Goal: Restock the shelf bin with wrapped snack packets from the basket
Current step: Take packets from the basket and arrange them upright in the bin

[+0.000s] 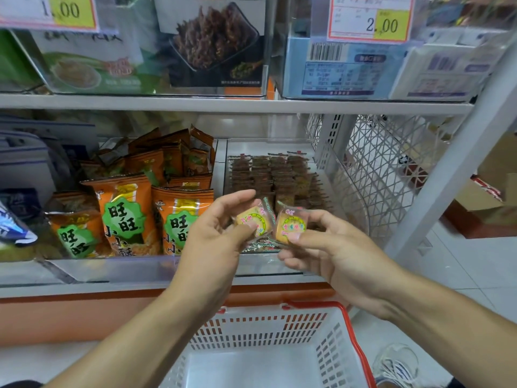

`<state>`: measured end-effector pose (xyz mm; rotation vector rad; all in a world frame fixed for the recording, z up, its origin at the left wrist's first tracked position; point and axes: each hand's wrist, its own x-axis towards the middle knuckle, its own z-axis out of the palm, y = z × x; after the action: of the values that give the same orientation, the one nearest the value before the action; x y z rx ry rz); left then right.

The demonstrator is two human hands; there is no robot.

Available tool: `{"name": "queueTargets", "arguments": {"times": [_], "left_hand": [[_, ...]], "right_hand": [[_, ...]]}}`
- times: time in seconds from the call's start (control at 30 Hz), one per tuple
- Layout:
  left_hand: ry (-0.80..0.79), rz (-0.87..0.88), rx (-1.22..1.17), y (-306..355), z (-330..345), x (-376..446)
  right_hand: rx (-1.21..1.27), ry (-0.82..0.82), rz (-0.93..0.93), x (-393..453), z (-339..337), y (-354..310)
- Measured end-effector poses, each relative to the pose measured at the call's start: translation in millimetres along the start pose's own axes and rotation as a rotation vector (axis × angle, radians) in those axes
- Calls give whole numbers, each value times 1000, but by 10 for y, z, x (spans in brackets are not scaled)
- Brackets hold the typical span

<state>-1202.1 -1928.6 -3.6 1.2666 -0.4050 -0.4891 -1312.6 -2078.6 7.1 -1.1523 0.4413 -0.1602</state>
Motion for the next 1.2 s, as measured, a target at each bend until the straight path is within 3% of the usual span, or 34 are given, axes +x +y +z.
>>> {"name": "queueTargets", "arguments": {"times": [0.13,0.27,0.43,0.57,0.7,0.77,0.83,0.9,1.03,1.2], "left_hand": [[22,54,13,-55,54,-40],[41,189,169,-67,138,-90],[58,240,162,-19,163,-43],[-74,176,65,-36,219,-123],[-149,159,236,-67,193,-97],[-182,118,430,-93,135,-50],[-227,129,812,-127,74,-32],[-279,162,1102,-177,34,-41],[-330,178,1256,-285,-14,-44],[-339,176,1266,-331,-37,-20]], "right_hand": [[-132,-57,13,-19,57,130],[-84,-166,44,-4,88,180],[-41,-286,1,43,40,105],[14,-269,-20,72,32,97],[24,-119,-84,140,-12,54],[-350,39,-176,250,-139,-95],[-1007,242,-283,406,-332,-277],[-1317,349,-348,585,-486,-413],[-1438,423,-233,987,-597,-456],[-1275,377,-151,1310,-640,-398]]}}
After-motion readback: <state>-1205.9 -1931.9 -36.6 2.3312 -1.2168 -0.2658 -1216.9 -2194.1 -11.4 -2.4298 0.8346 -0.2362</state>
